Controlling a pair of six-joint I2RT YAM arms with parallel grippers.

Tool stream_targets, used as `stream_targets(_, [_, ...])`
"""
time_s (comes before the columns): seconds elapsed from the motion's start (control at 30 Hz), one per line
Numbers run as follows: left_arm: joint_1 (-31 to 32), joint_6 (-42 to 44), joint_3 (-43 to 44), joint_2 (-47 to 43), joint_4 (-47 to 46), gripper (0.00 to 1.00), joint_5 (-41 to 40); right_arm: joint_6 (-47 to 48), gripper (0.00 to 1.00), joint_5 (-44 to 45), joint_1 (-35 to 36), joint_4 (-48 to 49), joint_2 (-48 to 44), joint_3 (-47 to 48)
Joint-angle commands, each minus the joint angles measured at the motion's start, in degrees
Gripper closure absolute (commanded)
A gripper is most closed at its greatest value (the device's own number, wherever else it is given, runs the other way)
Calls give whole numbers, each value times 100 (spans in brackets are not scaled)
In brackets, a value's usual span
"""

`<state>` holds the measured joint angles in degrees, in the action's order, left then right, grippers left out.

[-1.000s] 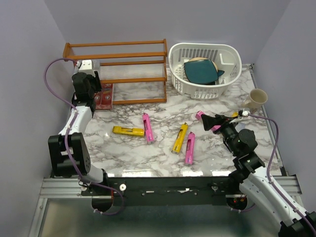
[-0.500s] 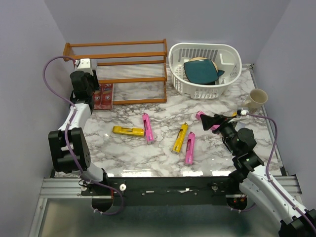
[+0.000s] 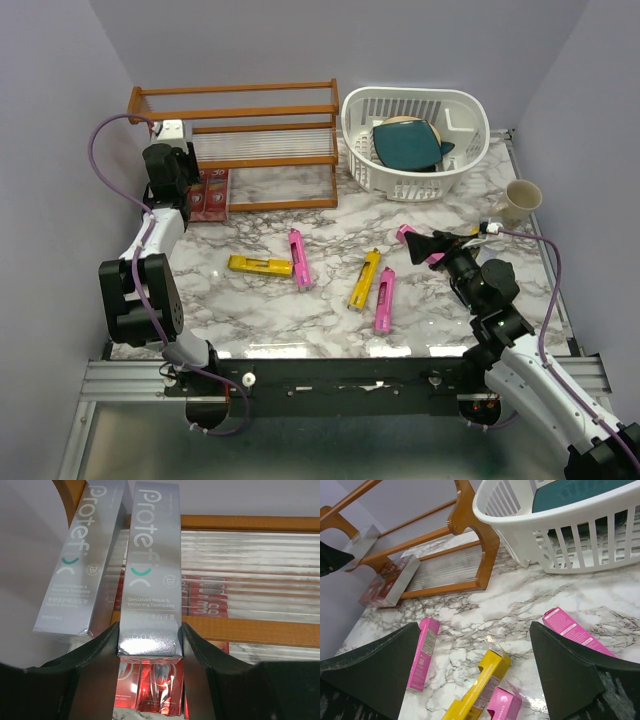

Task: Place and organize the toothpastes onto the shelf
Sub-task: Place the toothpaste on the shelf.

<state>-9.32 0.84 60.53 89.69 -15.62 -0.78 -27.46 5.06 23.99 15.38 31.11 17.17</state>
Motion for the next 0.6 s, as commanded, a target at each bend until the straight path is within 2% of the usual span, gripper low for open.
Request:
stream_targets(0.0, [-52,21,82,-118,-354,43,-239,83,0,-110,-17,159,0,-73])
stream_targets(0.17, [-43,30,46,-154,-425,35,-309,92,0,-145,-26,194,17,-82])
stream_targets(0.57, [-43,-40,-24,-364,-539,36,-292,101,0,-216,-17,264,88,-91])
